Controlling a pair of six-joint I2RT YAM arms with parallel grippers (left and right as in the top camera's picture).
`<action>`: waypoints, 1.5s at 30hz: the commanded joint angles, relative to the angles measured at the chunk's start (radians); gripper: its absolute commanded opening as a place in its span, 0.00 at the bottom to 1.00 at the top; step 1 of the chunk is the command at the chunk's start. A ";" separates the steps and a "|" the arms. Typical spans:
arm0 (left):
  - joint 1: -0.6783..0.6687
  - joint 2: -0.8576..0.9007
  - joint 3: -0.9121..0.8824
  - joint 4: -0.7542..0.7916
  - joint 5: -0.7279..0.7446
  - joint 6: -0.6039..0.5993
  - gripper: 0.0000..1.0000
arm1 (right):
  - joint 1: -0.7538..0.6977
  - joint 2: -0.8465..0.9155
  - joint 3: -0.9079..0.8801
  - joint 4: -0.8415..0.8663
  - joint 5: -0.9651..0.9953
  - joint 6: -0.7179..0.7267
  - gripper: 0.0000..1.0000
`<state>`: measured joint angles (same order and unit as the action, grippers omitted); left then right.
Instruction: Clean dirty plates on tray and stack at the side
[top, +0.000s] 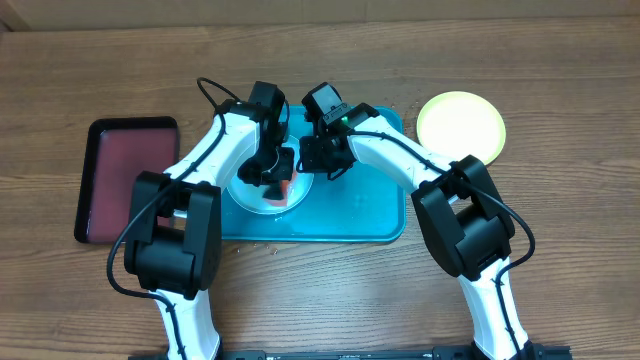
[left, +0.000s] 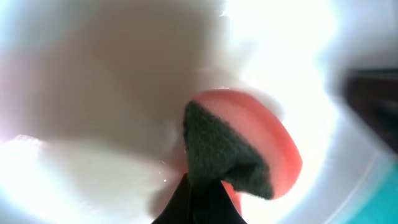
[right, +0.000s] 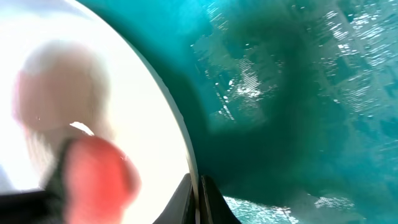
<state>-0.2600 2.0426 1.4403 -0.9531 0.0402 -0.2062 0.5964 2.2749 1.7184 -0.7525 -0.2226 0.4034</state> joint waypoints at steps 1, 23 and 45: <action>0.005 -0.003 0.000 -0.031 -0.427 -0.168 0.04 | -0.003 0.032 -0.031 -0.012 0.050 -0.007 0.04; 0.003 -0.003 0.002 0.225 0.122 -0.152 0.04 | -0.003 0.032 -0.031 -0.008 0.050 -0.007 0.04; 0.113 -0.103 0.133 -0.083 0.127 0.005 0.04 | -0.003 0.032 -0.031 -0.014 0.062 -0.010 0.04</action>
<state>-0.1799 2.0323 1.5085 -1.0222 0.2569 -0.1829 0.5972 2.2749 1.7184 -0.7528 -0.2234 0.4053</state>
